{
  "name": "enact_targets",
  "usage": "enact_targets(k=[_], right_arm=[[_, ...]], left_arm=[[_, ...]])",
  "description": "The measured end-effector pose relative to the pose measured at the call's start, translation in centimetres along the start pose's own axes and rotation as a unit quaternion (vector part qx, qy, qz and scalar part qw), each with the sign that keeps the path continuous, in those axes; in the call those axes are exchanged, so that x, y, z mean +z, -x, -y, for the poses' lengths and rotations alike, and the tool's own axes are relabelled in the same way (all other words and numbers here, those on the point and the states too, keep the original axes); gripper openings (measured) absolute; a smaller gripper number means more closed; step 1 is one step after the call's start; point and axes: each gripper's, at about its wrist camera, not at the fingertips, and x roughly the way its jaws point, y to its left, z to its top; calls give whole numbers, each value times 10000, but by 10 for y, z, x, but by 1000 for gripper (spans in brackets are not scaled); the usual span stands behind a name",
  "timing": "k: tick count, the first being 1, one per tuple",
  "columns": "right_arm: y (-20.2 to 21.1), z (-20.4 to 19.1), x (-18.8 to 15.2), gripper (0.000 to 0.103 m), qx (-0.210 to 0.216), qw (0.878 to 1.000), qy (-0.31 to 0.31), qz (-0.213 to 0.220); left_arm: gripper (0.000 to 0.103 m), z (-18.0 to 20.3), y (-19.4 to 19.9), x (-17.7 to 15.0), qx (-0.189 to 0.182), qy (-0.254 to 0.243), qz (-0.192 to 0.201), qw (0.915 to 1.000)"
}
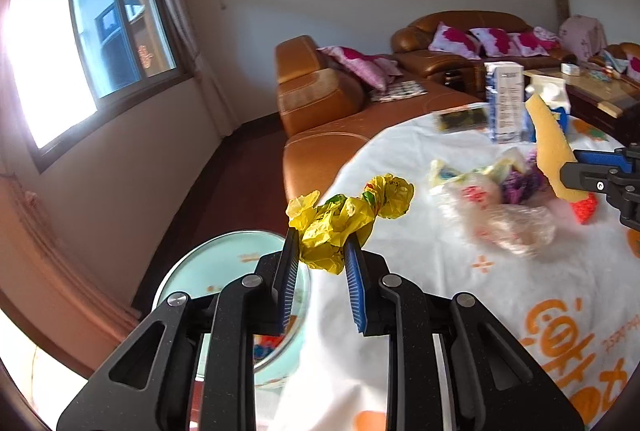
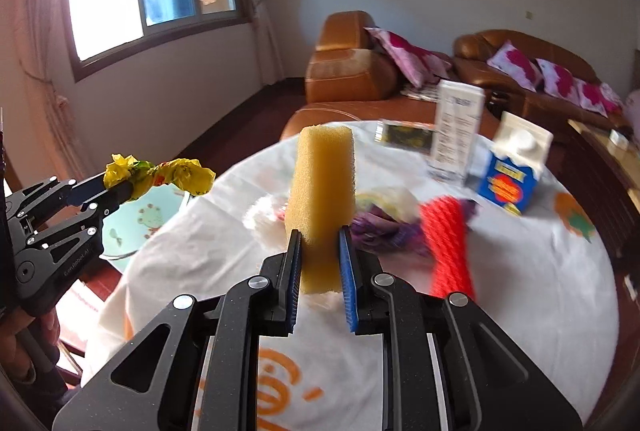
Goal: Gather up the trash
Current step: 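Grasp the yellow crumpled wrapper with the left gripper while the right gripper lifts the sponge, then carry the yellow wrapper and sponge over the blue bin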
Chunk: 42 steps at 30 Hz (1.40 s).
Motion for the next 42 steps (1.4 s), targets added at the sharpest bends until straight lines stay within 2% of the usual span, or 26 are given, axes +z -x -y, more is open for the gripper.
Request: enact_targets(k=[9, 27, 42], right_arm=[[-39, -58, 26, 19, 431, 9975, 555, -20], [-92, -150, 51, 19, 1058, 9860, 1282, -100], [-121, -200, 56, 19, 1229, 9758, 1789, -270]], left_arm=[[23, -60, -4, -14, 684, 268, -143, 9972], [23, -140, -11, -41, 1581, 637, -481, 9842], [23, -180, -16, -53, 1939, 785, -646, 9757]])
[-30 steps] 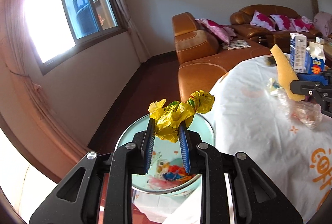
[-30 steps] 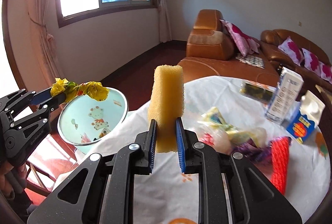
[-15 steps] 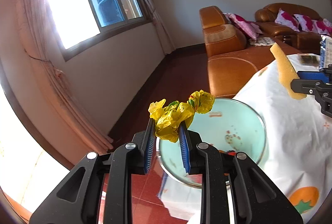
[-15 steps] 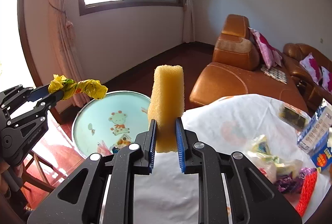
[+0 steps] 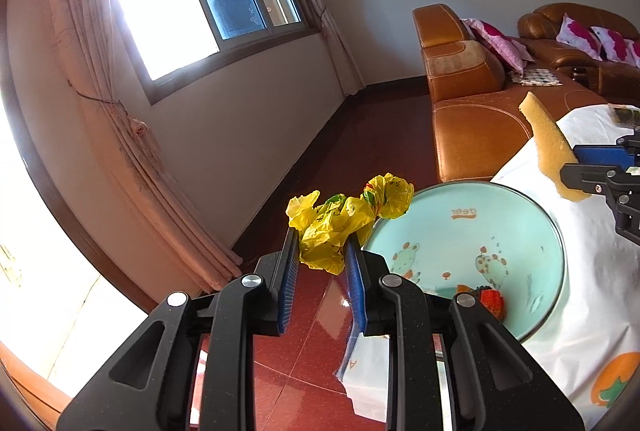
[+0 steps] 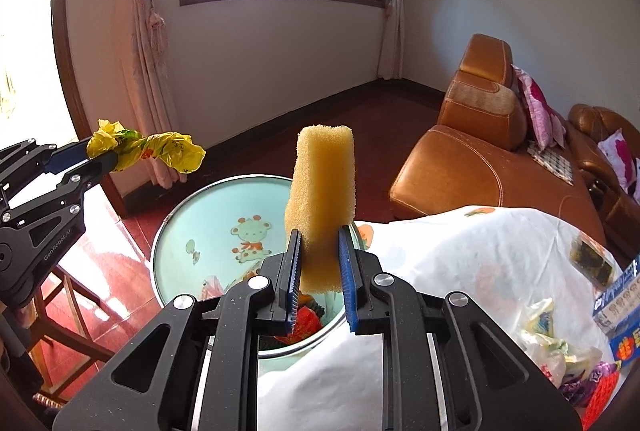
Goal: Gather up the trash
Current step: 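Carry the yellow wrapper and sponge over the blue bin, then hold the yellow wrapper and sponge above the blue bin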
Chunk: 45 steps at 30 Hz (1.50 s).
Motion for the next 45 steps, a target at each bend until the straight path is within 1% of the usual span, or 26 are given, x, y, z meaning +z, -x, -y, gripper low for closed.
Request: enact_targets(k=[9, 17, 45], right_arm=[[-15, -8, 0, 19, 11, 9998, 162, -140], [-20, -8, 0, 19, 10, 9996, 208, -209], [-22, -10, -2, 19, 34, 9995, 216, -241]], left_arm=[[23, 5, -8, -3, 274, -206, -8, 9994], [23, 8, -9, -5, 265, -230, -36, 9994], [23, 11, -10, -6, 194, -246, -46, 9995]])
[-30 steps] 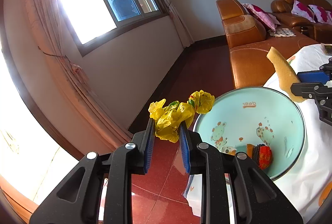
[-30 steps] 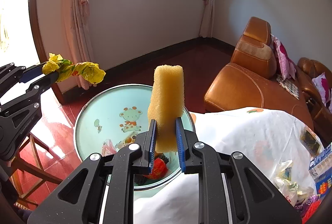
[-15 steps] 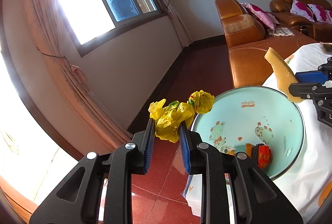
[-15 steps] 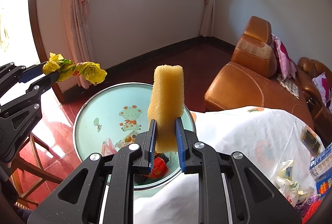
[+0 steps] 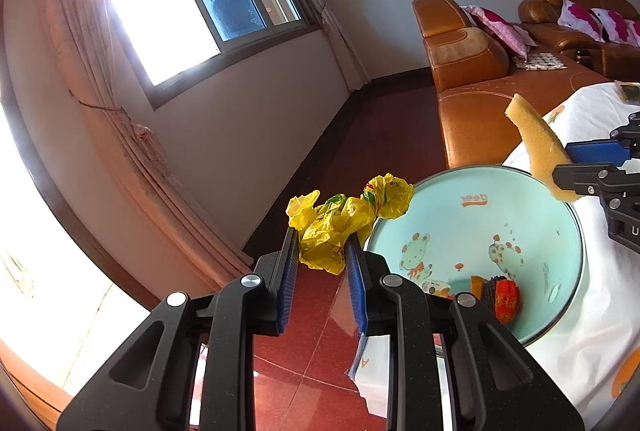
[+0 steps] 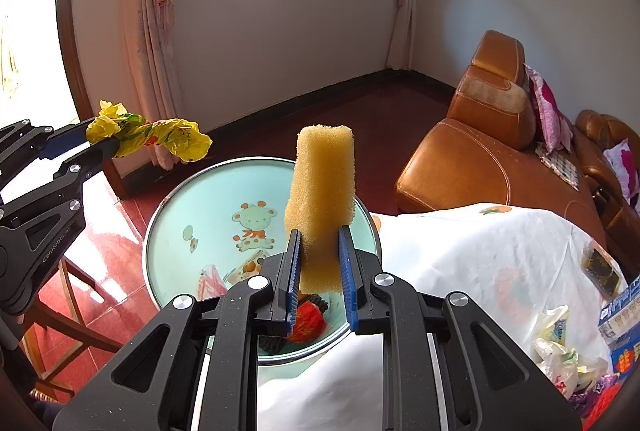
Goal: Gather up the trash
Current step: 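Hold the yellow wrapper and sponge above the blue bin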
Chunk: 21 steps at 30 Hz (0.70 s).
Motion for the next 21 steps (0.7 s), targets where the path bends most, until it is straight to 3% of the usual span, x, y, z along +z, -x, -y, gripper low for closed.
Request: enact_targets(k=[21], right_arm=[[0, -1, 0, 19, -4, 10000, 10, -5]], left_arm=[[23, -2, 2, 1, -100, -13, 6, 9999]])
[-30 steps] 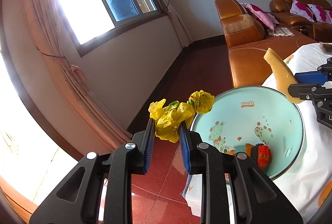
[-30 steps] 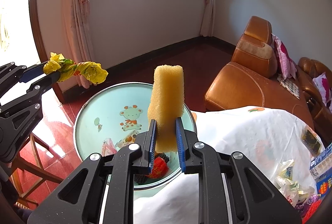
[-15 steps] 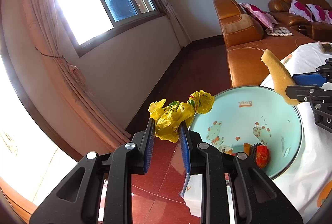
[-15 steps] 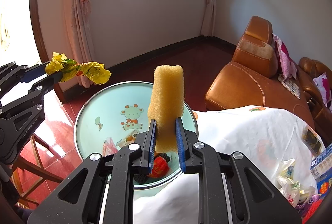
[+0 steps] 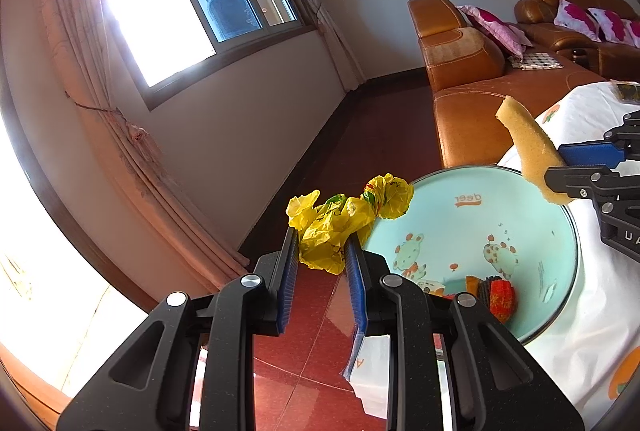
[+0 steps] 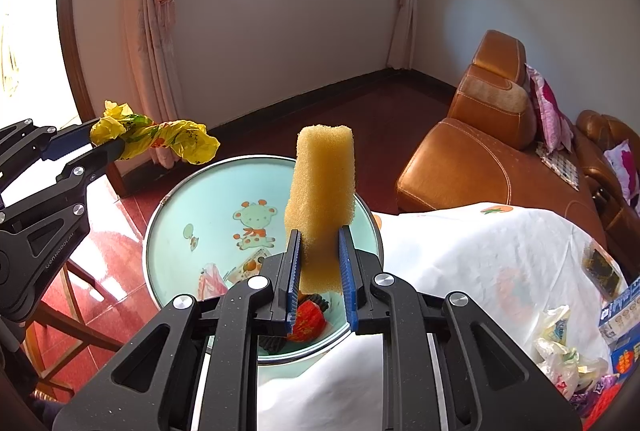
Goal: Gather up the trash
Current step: 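Hold the yellow wrapper and sponge above the blue bin, then open both grippers to drop the wrapper and sponge into the bin, then move both open grippers back over the trash on the table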
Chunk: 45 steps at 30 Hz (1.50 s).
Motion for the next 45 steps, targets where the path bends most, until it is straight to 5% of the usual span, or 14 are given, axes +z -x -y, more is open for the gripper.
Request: enact_targets(k=[5, 7, 9, 13, 31, 38, 45], right_arm=[[0, 0, 0, 20, 22, 10000, 10, -14], [-2, -2, -2, 23, 87, 10000, 34, -34], [-2, -2, -3, 34, 42, 10000, 43, 9], [-3, 2, -7, 38, 5, 10000, -9, -8], [37, 31, -29, 52, -306, 9982, -513, 83], [105, 84, -81, 56, -919, 9897, -1083, 168], [158, 165, -152, 58, -1934, 9603, -2009, -33]], left_arm=[[27, 3, 1, 1, -82, -29, 32, 10000], [46, 5, 2, 0, -71, -42, 77, 9999], [47, 7, 2, 0, -68, -58, 100, 9999], [58, 9, 2, 0, -51, -50, 144, 9999], [67, 44, 17, -3, -477, -172, 229, 9984], [70, 103, 42, 1, -1119, -530, 387, 9916], [76, 168, 70, 17, -1720, -915, 668, 9786]])
